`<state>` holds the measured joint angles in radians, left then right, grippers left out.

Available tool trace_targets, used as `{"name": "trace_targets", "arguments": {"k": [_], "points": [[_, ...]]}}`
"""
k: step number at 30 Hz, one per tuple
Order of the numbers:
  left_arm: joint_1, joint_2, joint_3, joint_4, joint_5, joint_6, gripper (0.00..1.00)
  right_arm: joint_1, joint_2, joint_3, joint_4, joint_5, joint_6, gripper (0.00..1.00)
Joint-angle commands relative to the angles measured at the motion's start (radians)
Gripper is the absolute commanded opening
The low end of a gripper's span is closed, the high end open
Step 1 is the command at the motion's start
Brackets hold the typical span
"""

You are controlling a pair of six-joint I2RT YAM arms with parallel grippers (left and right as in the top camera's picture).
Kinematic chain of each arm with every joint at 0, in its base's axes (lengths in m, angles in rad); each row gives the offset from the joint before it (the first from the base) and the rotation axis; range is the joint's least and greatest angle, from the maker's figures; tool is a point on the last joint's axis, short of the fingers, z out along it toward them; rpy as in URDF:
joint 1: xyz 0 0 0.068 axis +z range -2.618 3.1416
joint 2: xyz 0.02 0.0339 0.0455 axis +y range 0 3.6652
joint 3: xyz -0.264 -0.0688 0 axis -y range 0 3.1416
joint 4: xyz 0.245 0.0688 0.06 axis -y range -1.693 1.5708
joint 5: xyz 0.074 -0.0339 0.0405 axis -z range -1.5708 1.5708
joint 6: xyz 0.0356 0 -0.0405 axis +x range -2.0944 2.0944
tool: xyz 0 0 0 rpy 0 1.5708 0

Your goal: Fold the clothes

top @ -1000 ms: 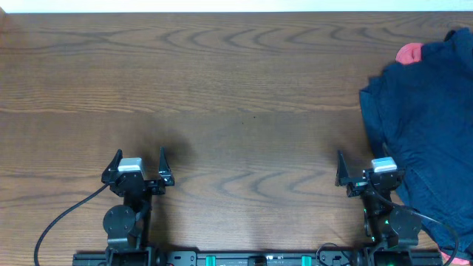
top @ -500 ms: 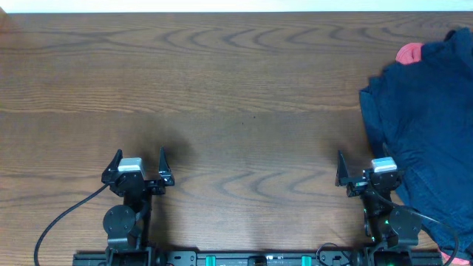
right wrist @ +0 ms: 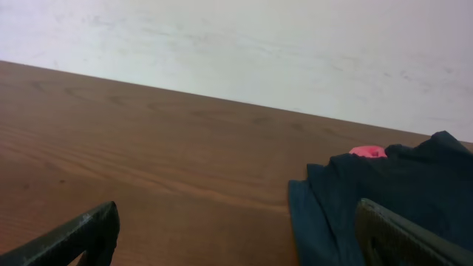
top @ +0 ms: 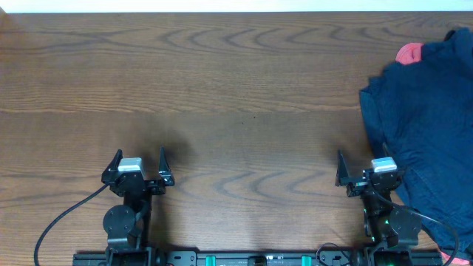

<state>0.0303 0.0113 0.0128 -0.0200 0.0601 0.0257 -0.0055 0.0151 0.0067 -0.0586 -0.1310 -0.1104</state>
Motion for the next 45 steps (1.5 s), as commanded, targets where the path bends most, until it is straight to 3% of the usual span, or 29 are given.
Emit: {"name": "trace_targets", "arguments": {"k": [1, 27, 34, 40, 45], "points": [[0.004, 0.000, -0.009, -0.046, -0.001, -0.005, 0.98, -0.007, -0.003, -0.001, -0.004, -0.007, -0.006, 0.99], [0.004, 0.000, -0.009, -0.045, 0.000, -0.005, 0.98, -0.007, -0.003, -0.001, -0.002, -0.008, -0.006, 0.99], [0.003, 0.002, -0.002, -0.054, 0.010, -0.080, 0.98, -0.008, -0.003, 0.001, -0.003, -0.008, 0.144, 0.99], [0.003, 0.068, 0.105, -0.148, 0.011, -0.114, 0.98, -0.008, 0.023, 0.074, -0.050, 0.072, 0.144, 0.99], [0.003, 0.248, 0.275, -0.228, 0.027, -0.114, 0.98, -0.008, 0.168, 0.210, -0.121, 0.131, 0.144, 0.99]]}}
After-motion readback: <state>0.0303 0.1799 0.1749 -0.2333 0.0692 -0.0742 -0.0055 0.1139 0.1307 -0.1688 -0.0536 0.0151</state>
